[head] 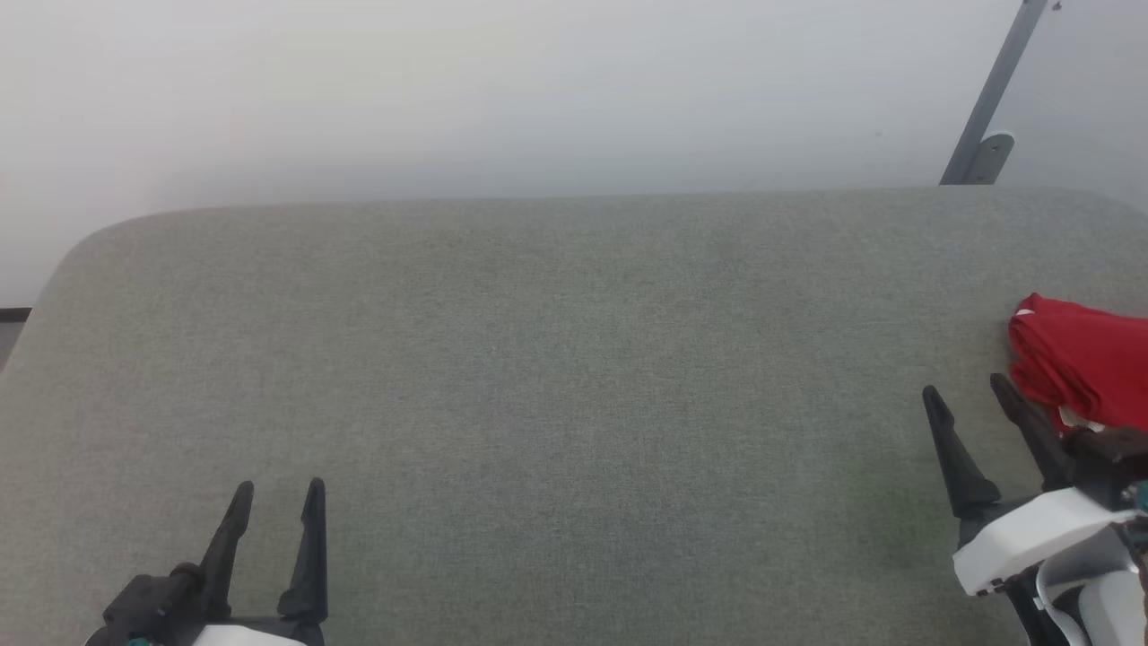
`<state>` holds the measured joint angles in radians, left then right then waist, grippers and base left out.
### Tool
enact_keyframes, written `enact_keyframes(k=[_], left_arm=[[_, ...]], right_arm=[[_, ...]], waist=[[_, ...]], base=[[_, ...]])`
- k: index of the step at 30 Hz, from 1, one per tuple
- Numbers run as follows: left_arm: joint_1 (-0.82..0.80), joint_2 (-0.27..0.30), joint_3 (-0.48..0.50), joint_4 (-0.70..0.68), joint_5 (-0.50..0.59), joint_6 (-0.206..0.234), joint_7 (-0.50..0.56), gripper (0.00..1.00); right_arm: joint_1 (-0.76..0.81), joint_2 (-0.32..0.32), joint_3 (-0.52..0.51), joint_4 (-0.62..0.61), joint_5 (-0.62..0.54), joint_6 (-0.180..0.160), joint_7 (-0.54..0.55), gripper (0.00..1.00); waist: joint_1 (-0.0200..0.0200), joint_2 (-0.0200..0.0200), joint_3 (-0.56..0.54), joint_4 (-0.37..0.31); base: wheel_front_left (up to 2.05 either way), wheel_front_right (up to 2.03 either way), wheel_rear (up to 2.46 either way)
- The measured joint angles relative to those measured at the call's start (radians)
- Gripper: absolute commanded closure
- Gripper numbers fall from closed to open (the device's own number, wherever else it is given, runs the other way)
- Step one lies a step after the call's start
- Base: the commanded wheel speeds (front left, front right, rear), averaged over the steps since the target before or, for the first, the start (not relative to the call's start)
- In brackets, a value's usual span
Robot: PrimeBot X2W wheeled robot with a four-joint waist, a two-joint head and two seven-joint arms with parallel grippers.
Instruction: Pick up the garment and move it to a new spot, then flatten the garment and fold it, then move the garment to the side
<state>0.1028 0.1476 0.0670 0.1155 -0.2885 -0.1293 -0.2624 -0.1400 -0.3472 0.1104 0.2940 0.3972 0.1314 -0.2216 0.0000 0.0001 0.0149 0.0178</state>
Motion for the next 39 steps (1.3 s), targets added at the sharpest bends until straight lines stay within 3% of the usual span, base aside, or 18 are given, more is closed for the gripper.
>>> enact_keyframes(k=[13,39], left_arm=[[0.010,-0.009,0.008,-0.016,0.008,0.000,0.000,0.00],[0.000,-0.023,0.019,-0.016,0.015,0.000,0.000,0.00]], right_arm=[[0.059,0.041,-0.070,-0.123,-0.032,0.000,0.055,0.00],[0.081,0.063,-0.081,-0.159,-0.036,0.000,0.082,0.00]], waist=[[0.0000,0.0000,0.018,-0.007],[0.0000,0.0000,0.013,-0.002]], base=[[0.00,0.00,0.00],[0.00,0.00,0.00]])
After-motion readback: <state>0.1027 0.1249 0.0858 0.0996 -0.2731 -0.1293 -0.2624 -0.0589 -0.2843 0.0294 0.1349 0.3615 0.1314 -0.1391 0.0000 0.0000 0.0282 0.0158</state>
